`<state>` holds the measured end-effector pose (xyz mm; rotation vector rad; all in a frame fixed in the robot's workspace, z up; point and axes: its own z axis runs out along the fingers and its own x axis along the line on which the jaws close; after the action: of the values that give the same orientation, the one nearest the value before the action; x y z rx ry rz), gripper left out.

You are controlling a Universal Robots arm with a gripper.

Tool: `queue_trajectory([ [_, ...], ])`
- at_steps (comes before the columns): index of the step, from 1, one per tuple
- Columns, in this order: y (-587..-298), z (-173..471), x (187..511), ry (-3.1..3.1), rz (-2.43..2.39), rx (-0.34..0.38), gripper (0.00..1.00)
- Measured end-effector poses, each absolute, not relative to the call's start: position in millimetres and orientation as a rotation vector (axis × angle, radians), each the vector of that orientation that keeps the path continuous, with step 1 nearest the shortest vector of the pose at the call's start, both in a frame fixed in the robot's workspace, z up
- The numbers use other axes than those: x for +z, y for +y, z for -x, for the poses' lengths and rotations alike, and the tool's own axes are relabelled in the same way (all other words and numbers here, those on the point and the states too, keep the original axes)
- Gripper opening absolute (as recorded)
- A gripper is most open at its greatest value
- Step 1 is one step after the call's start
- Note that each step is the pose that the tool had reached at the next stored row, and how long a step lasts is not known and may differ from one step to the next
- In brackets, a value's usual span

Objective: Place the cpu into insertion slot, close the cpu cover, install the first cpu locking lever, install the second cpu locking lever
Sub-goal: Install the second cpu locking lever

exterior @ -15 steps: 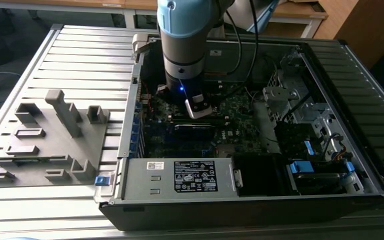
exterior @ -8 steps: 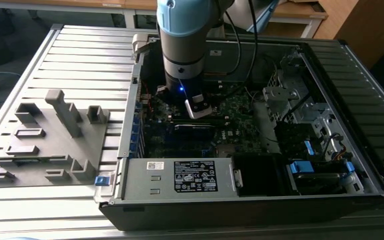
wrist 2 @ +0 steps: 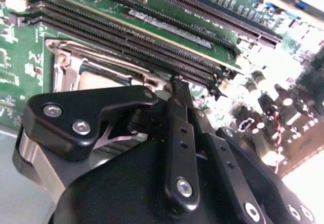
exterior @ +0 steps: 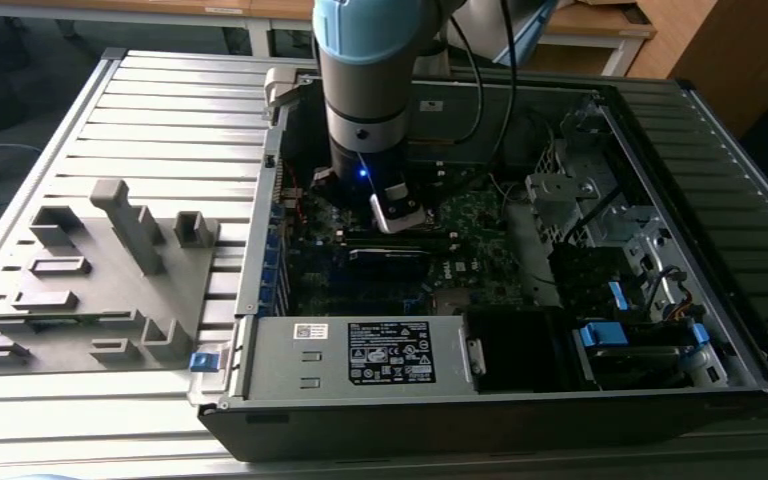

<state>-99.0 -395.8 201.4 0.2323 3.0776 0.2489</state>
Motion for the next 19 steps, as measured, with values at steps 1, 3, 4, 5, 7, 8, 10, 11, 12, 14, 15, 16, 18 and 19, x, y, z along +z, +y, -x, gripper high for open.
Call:
queue_trajectory([
  [1,-396,99,204,3.078,-0.232,0.249,0.11],
  [3,-396,99,209,3.078,-0.232,0.249,0.11],
  [4,-396,99,212,3.078,-0.232,0.249,0.11],
  [5,-396,99,215,3.078,-0.232,0.249,0.11],
  [7,-396,99,220,3.078,-0.232,0.249,0.11],
  [8,-396,99,222,3.078,-0.232,0.249,0.11],
  [10,-396,99,222,3.078,-0.232,0.249,0.11],
  [11,-396,98,222,3.077,-0.232,0.248,0.11],
  [12,-396,98,223,3.078,-0.232,0.247,0.11],
  [14,-396,96,223,3.078,-0.232,0.243,0.11],
  [15,-396,95,223,3.078,-0.232,0.241,0.11],
  [16,-396,94,223,3.078,-0.232,0.239,0.11],
  [18,-395,91,223,3.078,-0.232,0.235,0.11],
  [19,-395,90,223,3.078,-0.232,0.232,0.11],
])
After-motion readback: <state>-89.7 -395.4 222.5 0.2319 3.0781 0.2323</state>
